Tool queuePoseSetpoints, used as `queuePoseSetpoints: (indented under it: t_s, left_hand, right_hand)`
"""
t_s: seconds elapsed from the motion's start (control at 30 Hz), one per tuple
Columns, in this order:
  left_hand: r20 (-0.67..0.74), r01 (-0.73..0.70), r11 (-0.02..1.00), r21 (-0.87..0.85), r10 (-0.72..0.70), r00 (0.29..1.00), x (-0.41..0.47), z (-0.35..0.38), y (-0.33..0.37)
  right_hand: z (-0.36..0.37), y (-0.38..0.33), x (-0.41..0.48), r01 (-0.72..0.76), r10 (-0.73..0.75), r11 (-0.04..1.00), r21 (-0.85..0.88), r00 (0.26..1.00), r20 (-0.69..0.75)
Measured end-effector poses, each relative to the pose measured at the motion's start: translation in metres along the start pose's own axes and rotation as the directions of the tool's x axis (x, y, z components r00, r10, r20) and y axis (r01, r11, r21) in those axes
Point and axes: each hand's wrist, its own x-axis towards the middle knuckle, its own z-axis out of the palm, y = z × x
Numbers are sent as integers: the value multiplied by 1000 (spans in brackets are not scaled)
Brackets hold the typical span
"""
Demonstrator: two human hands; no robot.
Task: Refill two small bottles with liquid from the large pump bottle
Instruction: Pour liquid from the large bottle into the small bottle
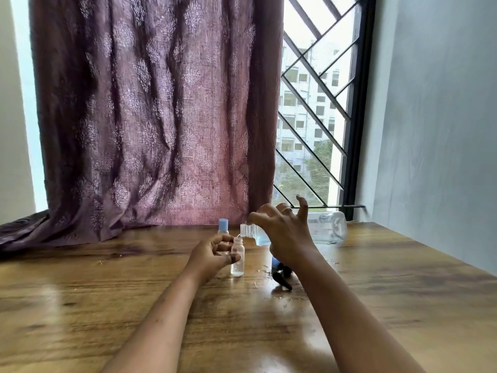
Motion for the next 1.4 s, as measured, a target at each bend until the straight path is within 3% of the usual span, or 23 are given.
queuePoseSetpoints:
  t_s: [1.4]
  left_hand:
    - [7,-39,999,-9,39,999,0,2,3]
  right_hand:
    - [1,-1,0,10,-10,1000,-2,1000,-10]
